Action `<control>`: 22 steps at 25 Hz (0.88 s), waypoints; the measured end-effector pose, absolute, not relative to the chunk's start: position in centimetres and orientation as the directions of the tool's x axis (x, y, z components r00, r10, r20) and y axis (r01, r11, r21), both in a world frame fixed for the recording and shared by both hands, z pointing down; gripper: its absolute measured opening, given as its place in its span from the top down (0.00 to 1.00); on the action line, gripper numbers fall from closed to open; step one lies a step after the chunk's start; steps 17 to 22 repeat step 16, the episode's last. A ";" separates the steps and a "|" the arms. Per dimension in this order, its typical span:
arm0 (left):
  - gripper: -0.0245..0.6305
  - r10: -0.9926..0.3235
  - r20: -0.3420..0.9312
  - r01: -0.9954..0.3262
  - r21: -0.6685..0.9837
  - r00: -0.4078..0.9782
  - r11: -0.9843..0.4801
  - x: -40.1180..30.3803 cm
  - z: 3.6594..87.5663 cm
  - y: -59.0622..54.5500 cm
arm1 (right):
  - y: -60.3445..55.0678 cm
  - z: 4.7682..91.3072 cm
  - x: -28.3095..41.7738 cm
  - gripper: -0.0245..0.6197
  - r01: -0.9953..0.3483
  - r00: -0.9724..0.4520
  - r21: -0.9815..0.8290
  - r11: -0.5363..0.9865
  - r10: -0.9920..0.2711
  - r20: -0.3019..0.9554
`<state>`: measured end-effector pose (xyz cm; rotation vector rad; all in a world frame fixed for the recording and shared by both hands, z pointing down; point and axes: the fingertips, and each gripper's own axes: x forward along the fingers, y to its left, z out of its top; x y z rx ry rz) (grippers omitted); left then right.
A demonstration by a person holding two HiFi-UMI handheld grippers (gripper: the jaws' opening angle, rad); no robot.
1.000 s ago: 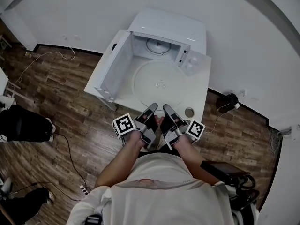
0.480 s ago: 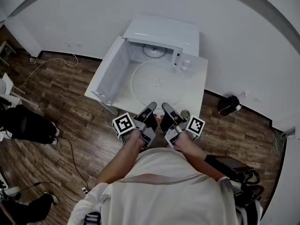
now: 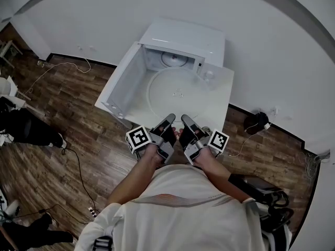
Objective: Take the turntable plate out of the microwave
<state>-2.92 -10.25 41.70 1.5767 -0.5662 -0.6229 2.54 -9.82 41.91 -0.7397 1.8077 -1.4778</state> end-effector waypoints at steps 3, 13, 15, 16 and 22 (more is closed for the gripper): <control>0.90 -0.678 -0.072 0.005 0.995 0.732 -0.101 -2.9 41.4 -10.3 | -9.8 41.9 2.6 0.89 -0.008 -0.608 -0.980 0.197 -0.779 -0.152; 0.90 -0.675 -0.067 0.000 0.995 0.734 -0.098 -2.8 41.5 -10.3 | -9.9 42.0 2.6 0.89 -0.001 -0.606 -0.980 0.197 -0.780 -0.156; 0.90 -0.676 -0.066 -0.002 0.995 0.734 -0.099 -2.8 41.5 -10.2 | -9.8 42.0 2.6 0.89 0.001 -0.606 -0.981 0.195 -0.780 -0.156; 0.90 -0.676 -0.065 -0.003 0.995 0.734 -0.099 -2.9 41.6 -10.2 | -9.7 41.9 2.6 0.89 0.003 -0.606 -0.981 0.194 -0.780 -0.156; 0.90 -0.676 -0.065 -0.003 0.995 0.734 -0.099 -2.9 41.6 -10.2 | -9.7 41.9 2.6 0.89 0.003 -0.606 -0.981 0.194 -0.780 -0.156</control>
